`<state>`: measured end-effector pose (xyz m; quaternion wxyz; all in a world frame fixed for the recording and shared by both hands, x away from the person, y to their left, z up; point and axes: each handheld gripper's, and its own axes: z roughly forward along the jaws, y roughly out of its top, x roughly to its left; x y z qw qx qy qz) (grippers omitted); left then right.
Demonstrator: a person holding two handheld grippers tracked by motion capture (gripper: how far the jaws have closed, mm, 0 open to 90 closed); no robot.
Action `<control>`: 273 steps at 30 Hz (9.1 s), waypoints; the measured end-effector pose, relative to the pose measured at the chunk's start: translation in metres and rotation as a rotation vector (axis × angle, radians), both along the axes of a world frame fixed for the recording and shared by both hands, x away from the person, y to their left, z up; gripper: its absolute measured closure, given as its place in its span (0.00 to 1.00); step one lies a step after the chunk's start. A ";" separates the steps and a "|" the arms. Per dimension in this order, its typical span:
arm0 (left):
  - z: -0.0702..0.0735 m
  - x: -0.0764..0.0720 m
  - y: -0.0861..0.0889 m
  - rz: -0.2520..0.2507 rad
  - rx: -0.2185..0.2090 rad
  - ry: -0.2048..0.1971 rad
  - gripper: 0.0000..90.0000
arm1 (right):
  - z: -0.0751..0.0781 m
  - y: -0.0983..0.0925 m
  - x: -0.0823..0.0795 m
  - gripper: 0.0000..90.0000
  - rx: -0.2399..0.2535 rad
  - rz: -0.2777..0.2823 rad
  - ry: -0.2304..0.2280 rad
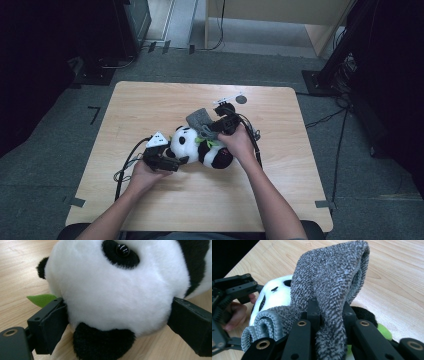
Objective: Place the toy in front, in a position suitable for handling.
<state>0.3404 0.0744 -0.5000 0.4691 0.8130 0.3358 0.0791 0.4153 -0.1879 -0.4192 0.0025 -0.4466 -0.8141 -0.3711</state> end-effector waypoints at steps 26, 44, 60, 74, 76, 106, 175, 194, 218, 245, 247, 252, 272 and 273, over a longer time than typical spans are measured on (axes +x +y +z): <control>0.010 0.000 0.001 0.032 0.027 0.004 0.52 | 0.020 0.051 -0.016 0.85 -0.051 0.157 -0.045; 0.010 0.002 0.003 0.024 0.013 0.005 0.51 | 0.026 0.004 0.003 0.86 -0.050 -0.024 -0.036; 0.013 0.002 0.002 0.032 0.027 0.013 0.51 | 0.019 0.069 -0.032 0.86 0.017 0.171 0.012; 0.014 0.002 0.001 0.042 0.013 0.014 0.51 | 0.020 0.058 -0.020 0.86 -0.045 0.166 -0.012; 0.014 0.002 0.001 0.042 0.013 0.013 0.51 | 0.021 0.056 -0.018 0.86 -0.044 0.157 -0.014; 0.009 0.001 0.002 0.024 0.001 0.024 0.51 | 0.005 -0.011 0.025 0.86 -0.071 -0.046 0.098; 0.006 0.000 0.002 0.015 0.024 0.023 0.49 | 0.040 -0.032 -0.017 0.86 0.067 -0.031 -0.029; 0.008 0.002 0.000 0.015 0.021 0.042 0.50 | 0.003 -0.073 -0.017 0.87 0.006 -0.138 -0.034; 0.006 0.002 0.001 0.018 0.020 0.048 0.50 | -0.012 -0.124 -0.036 0.87 0.087 -0.313 -0.099; 0.006 0.002 0.001 0.014 0.028 0.044 0.50 | 0.023 -0.130 -0.042 0.87 0.191 -0.282 -0.129; 0.006 0.001 0.001 0.011 0.031 0.043 0.50 | 0.018 -0.122 -0.038 0.87 0.197 -0.255 -0.100; 0.006 0.002 0.000 0.014 0.026 0.044 0.50 | -0.004 -0.114 -0.035 0.87 0.107 -0.273 -0.086; 0.006 0.005 0.000 0.023 0.010 0.051 0.50 | -0.039 -0.112 -0.043 0.88 0.026 -0.309 0.004; 0.006 0.005 0.000 0.021 0.012 0.052 0.50 | -0.044 -0.110 -0.043 0.88 0.007 -0.299 0.022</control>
